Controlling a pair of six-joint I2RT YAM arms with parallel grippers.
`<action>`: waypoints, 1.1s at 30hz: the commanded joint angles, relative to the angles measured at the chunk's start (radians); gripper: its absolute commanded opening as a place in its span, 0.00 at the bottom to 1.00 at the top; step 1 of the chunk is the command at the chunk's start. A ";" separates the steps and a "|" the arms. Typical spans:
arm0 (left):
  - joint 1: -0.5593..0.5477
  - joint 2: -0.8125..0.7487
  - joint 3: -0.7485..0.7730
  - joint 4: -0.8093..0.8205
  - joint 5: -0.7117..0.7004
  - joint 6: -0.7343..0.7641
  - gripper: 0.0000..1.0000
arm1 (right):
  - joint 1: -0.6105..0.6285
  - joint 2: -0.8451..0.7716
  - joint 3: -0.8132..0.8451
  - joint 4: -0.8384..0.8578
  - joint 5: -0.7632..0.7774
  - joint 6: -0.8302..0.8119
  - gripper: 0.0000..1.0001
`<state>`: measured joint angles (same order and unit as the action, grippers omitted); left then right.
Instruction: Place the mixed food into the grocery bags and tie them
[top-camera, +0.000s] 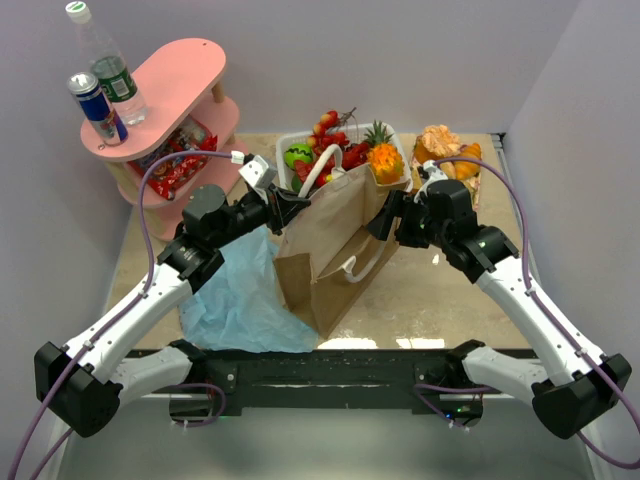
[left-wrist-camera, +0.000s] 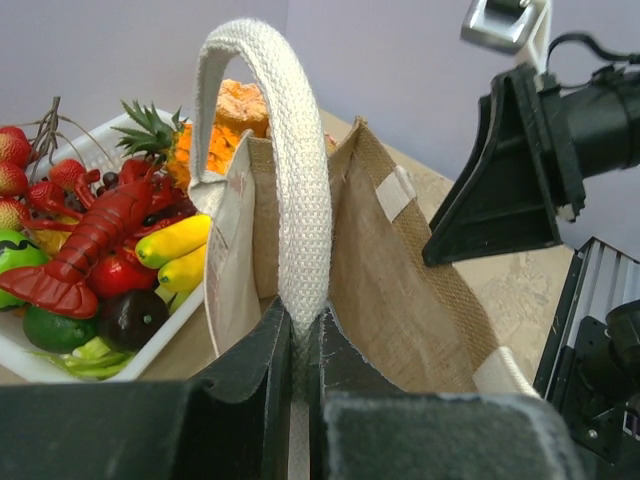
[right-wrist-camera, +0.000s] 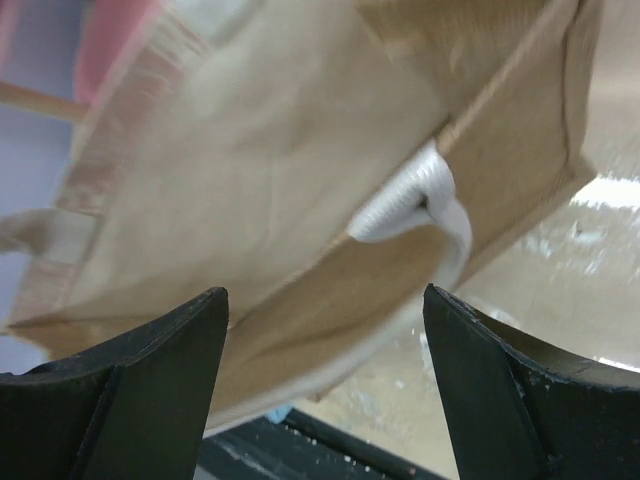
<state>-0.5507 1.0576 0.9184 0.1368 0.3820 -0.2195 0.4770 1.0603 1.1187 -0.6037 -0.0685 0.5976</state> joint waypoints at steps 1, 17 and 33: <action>0.005 -0.024 -0.001 0.061 0.005 -0.011 0.00 | 0.000 -0.040 -0.048 0.154 -0.080 0.106 0.82; 0.014 0.008 0.052 -0.101 -0.271 -0.018 0.00 | -0.002 -0.085 -0.175 0.246 -0.013 0.133 0.19; 0.043 0.008 0.145 -0.085 -0.205 0.131 0.96 | -0.002 -0.126 -0.186 0.176 0.067 0.022 0.11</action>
<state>-0.5026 1.0878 1.0168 -0.0765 -0.0219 -0.1577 0.4770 0.9417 0.9398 -0.4503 -0.0174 0.6662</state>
